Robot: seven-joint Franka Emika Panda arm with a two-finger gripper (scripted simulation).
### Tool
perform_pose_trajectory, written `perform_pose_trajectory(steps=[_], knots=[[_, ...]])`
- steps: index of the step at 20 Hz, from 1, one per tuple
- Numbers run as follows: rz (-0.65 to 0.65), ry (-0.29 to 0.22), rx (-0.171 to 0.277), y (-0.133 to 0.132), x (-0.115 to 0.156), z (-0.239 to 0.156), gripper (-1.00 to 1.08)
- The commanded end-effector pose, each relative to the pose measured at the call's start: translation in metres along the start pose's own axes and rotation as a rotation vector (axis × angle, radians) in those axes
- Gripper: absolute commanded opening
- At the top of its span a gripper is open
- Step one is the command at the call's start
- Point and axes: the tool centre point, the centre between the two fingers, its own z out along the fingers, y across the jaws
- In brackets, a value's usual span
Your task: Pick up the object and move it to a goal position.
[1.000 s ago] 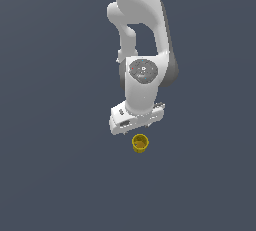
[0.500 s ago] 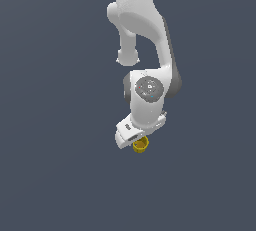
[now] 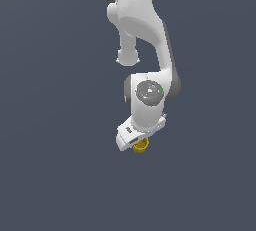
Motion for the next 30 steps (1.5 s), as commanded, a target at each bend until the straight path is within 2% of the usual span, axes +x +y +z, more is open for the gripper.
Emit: perform_pose_trajectory(steps=[1, 7, 13, 14, 25, 30], knots=[[-0.001, -0.001, 0.001, 0.0, 0.0, 0.01, 1.0], [-0.004, -0.001, 0.001, -0.001, -0.001, 0.041, 1.0], [-0.005, -0.001, 0.001, 0.0, 0.001, 0.045, 1.0], [-0.005, -0.001, 0.001, 0.0, 0.001, 0.045, -1.0], [-0.004, -0.002, 0.001, 0.0, 0.0, 0.045, -1.0], [-0.004, -0.002, 0.001, 0.015, -0.006, 0.037, -1.0]])
